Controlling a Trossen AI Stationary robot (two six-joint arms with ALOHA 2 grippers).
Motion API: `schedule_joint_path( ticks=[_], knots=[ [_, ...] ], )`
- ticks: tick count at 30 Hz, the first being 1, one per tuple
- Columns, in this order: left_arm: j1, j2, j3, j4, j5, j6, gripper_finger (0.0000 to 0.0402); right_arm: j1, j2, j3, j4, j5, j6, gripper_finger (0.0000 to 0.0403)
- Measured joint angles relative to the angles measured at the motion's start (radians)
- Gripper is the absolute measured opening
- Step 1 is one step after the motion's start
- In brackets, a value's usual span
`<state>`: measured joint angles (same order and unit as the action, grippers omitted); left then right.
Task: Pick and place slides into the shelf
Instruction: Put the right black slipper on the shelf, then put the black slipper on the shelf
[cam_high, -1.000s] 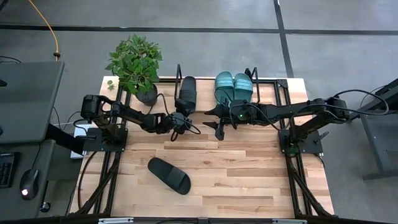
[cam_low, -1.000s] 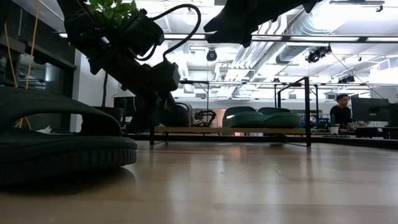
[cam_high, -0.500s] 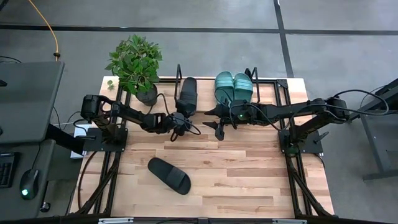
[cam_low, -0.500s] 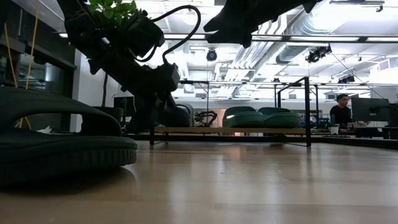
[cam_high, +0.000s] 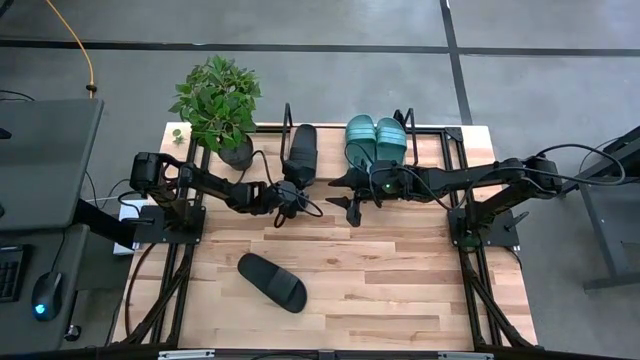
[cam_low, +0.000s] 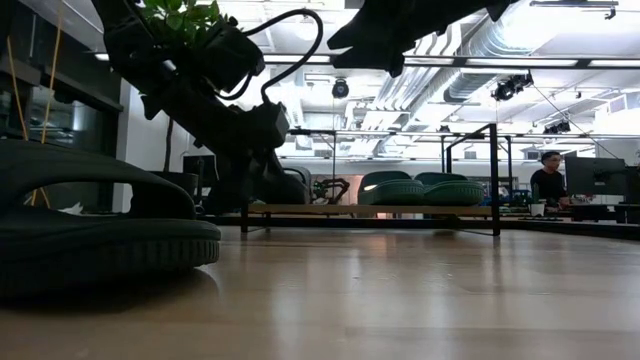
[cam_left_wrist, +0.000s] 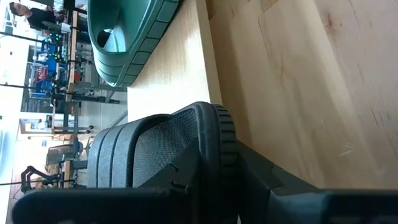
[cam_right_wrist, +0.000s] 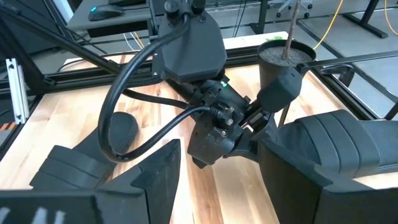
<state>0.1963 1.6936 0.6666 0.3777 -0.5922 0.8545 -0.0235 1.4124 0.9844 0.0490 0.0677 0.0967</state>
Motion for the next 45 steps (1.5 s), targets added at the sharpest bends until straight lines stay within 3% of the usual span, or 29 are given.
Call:
schedule_joint_path(
  ticks=[11, 17, 26, 35, 45],
  knots=[
    [0.0, 0.0, 0.0, 0.008, -0.083, -0.022, 0.0208, 0.0, 0.0, 0.0, 0.0, -0.001, 0.0, 0.0206],
    [0.0, 0.0, 0.0, 0.007, -0.123, -0.052, 0.0255, 0.0, 0.0, 0.0, 0.0, -0.001, 0.0, 0.0206],
    [0.0, 0.0, 0.0, -0.071, -0.05, -0.104, 0.0273, 0.0, 0.0, 0.0, 0.0, -0.009, 0.0, 0.0206],
    [-0.008, -0.001, 0.0, -0.075, -0.049, -0.128, 0.0273, 0.0, 0.0, 0.0, 0.0, -0.009, 0.0, 0.0206],
    [-0.12, -0.002, 0.0, -0.075, -0.198, -0.119, 0.0273, 0.0, 0.0, 0.0, 0.0, -0.009, 0.0, 0.0206]
  ],
)
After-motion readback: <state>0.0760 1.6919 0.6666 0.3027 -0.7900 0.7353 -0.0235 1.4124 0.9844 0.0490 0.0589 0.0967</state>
